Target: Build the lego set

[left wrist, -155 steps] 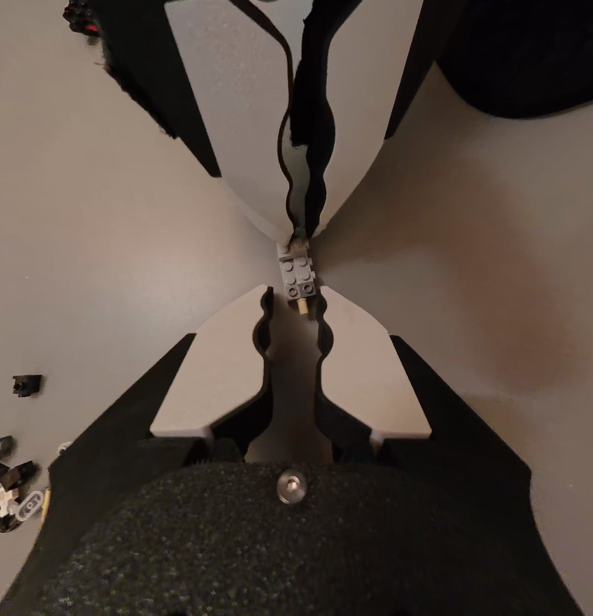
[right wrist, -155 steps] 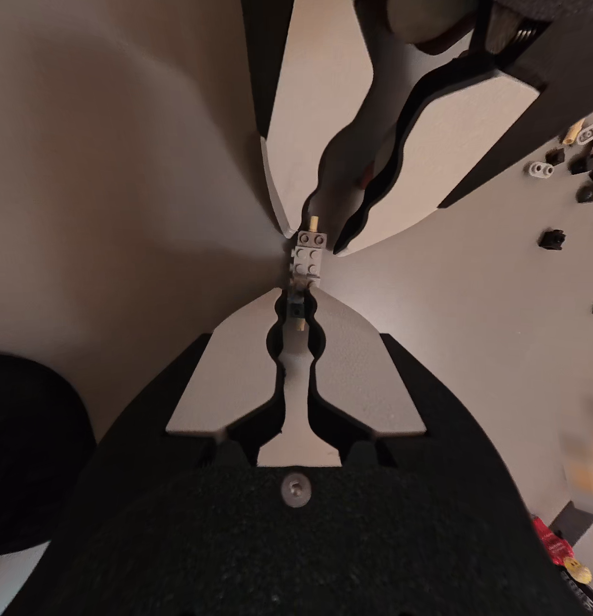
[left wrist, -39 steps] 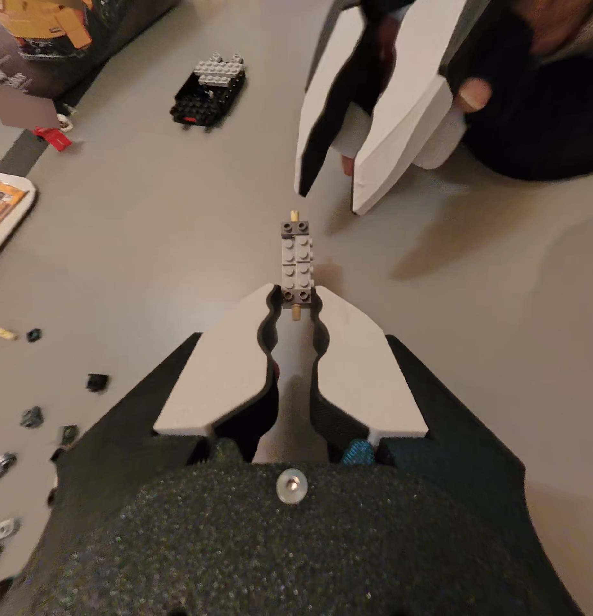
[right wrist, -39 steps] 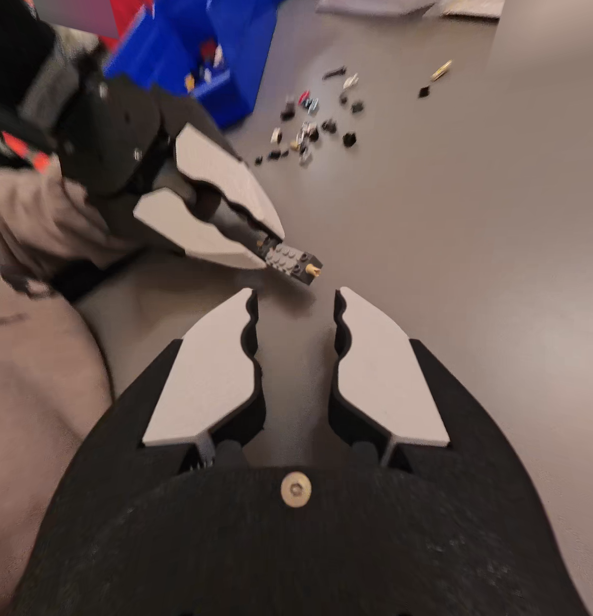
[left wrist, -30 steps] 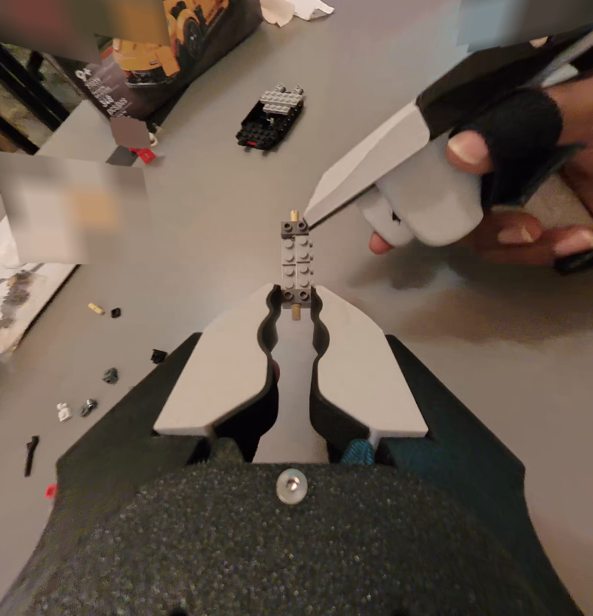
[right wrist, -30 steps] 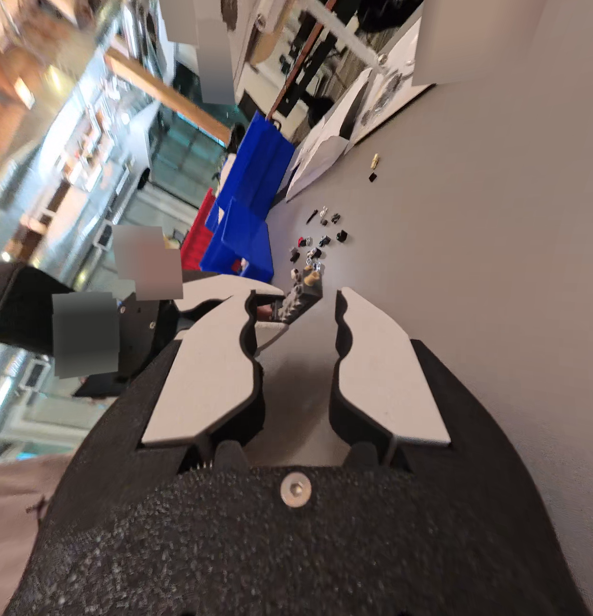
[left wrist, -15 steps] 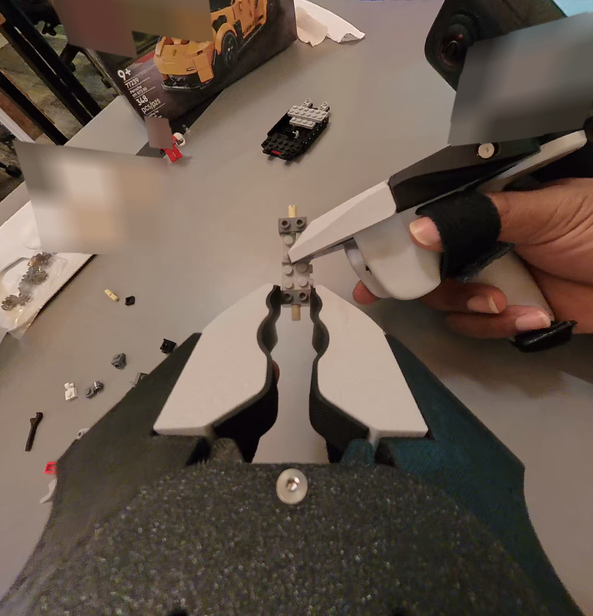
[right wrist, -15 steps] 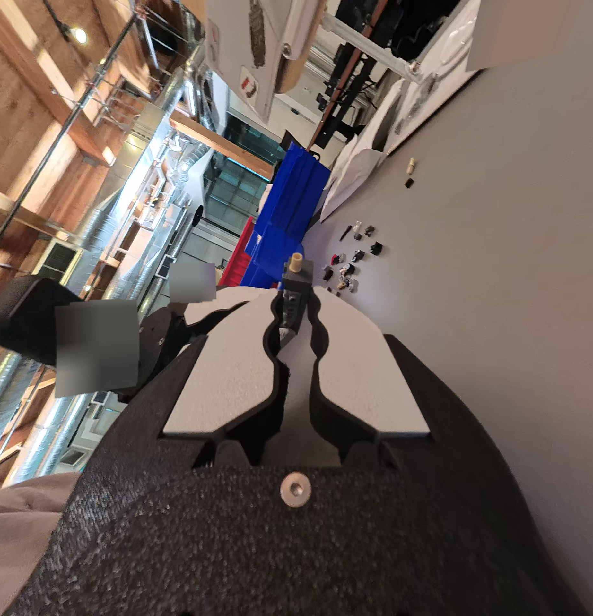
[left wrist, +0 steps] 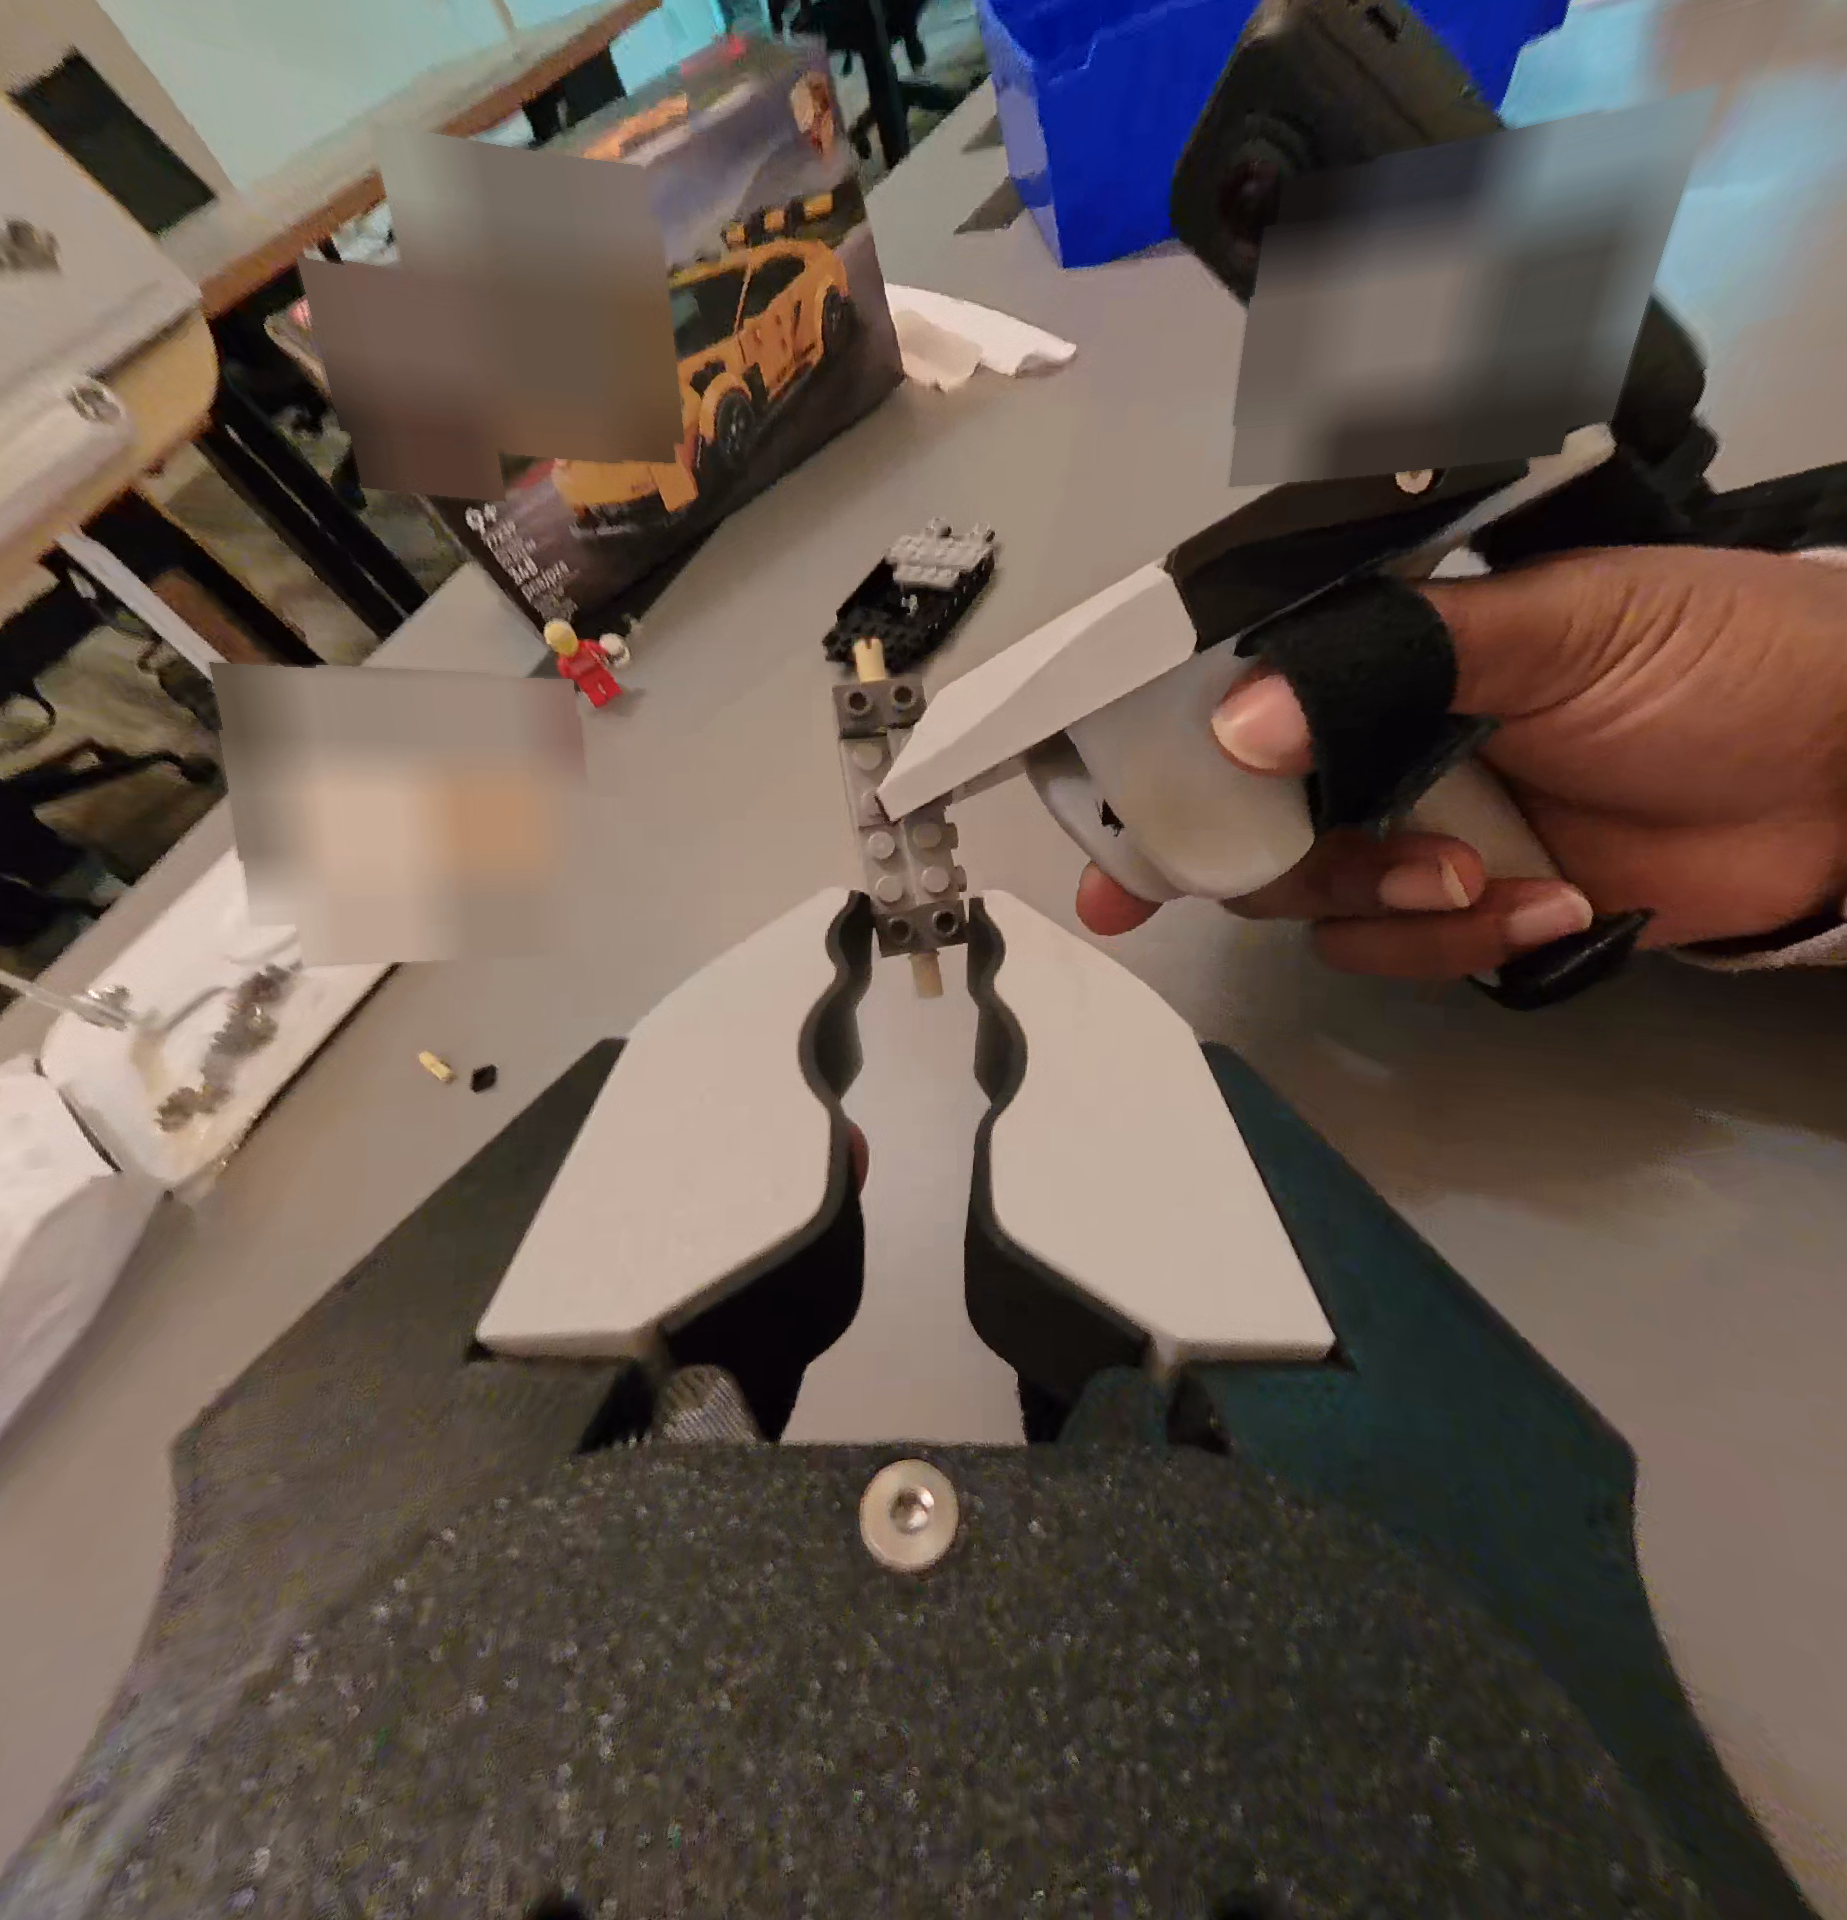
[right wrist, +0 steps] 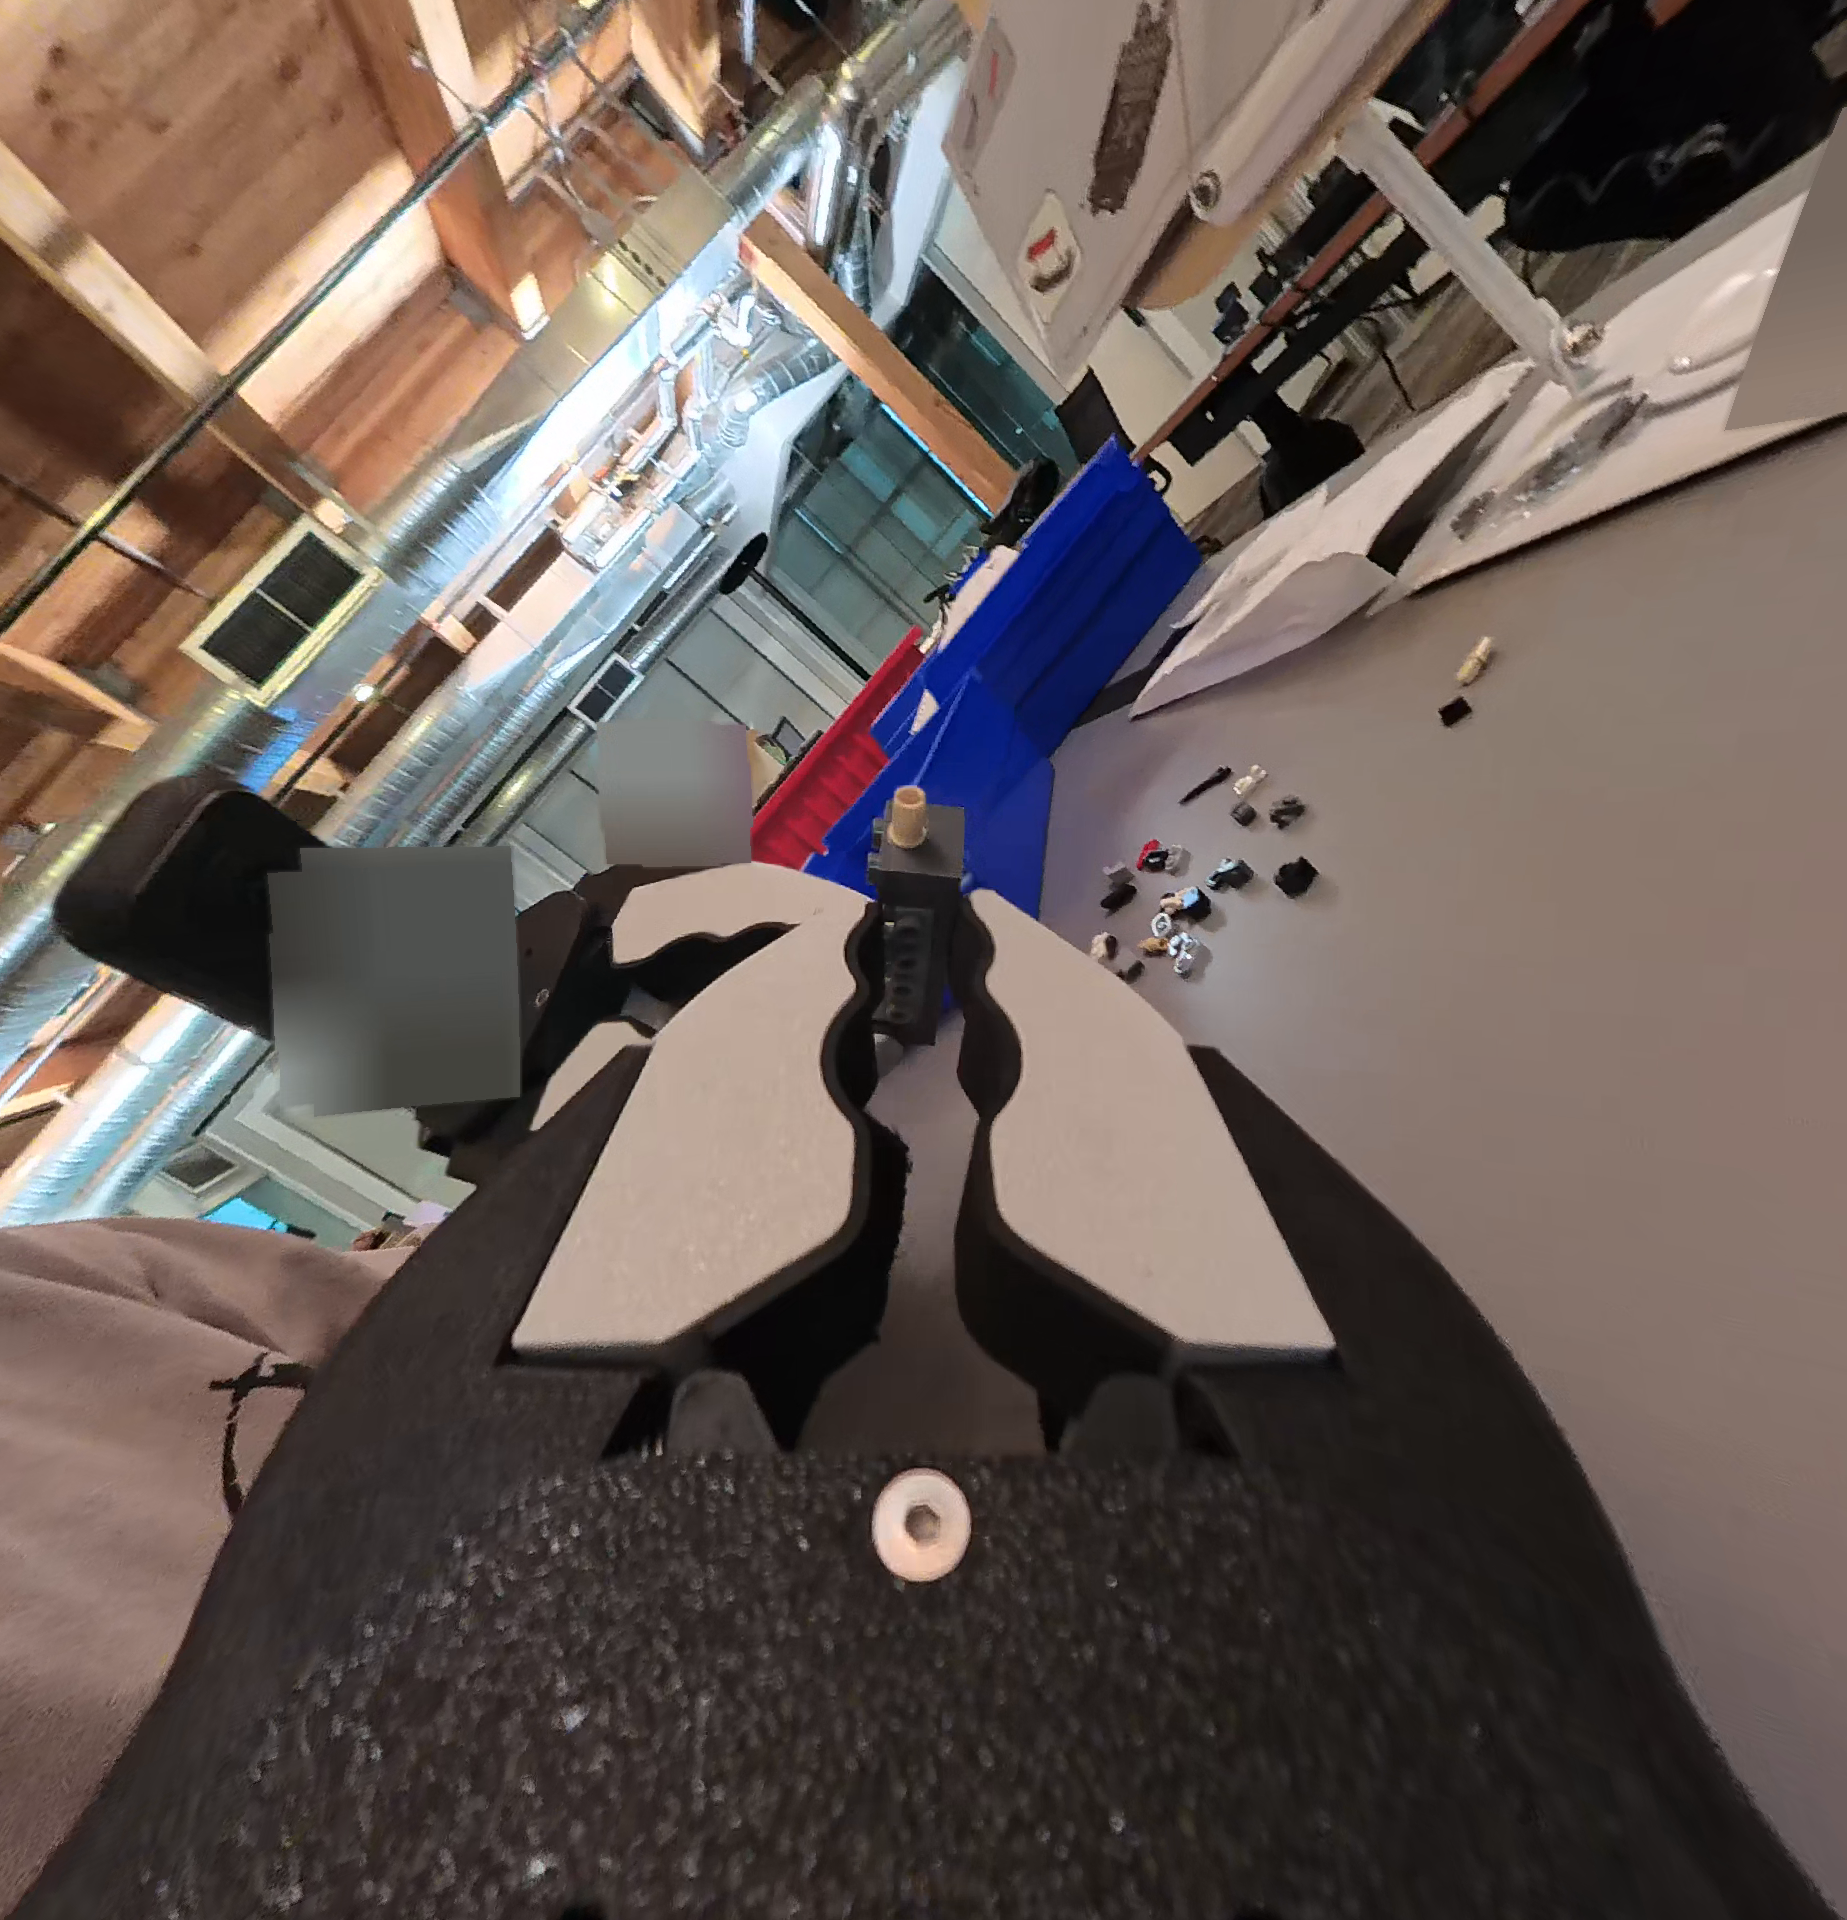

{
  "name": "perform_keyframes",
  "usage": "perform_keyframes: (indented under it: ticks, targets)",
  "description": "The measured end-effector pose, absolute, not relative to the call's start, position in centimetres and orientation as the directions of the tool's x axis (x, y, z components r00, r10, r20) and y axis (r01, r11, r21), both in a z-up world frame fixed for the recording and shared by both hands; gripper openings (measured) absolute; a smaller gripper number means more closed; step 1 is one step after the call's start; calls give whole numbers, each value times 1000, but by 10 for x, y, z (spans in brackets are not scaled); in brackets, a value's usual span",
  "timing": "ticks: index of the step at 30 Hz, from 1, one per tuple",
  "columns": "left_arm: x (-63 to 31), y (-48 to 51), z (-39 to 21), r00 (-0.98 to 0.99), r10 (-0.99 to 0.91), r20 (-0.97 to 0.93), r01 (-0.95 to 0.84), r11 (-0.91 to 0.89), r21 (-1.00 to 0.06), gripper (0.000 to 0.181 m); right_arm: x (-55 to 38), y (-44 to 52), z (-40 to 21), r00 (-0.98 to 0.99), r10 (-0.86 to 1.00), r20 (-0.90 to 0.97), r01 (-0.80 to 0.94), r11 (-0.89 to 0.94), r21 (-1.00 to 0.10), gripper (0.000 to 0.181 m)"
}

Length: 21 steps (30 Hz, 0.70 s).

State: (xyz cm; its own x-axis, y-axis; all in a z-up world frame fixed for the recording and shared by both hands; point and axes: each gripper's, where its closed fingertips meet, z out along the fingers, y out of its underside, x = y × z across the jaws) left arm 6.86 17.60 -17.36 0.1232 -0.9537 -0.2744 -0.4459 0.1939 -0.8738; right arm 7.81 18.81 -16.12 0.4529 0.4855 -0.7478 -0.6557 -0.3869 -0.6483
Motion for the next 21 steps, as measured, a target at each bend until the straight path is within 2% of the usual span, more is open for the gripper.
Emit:
perform_keyframes:
  ticks: [4,7,10,13,14,21]
  targets:
    - [70,167,-169,58,-975,-216,-391,177,-903,19,79,180,-155,460,551,-696,-614,-369,-698,11]
    - [67,147,-152,-123,-991,52,-281,-16,-960,27,78,165,-145,475,658,-584,-517,-328,-790,11]
    - [63,147,-139,-205,-941,269,-230,-220,-948,29,63,149,-137,450,735,-506,-413,-331,-848,12]
    - [61,137,-137,-262,-916,304,-241,-243,-940,19,58,142,-134,429,770,-472,-396,-310,-864,11]
    - [60,136,-138,-269,-917,294,-247,-230,-941,9,57,140,-133,419,782,-462,-393,-302,-868,11]
    - [54,120,-130,-375,-862,341,-246,-262,-933,10,49,125,-124,364,857,-365,-342,-241,-908,12]
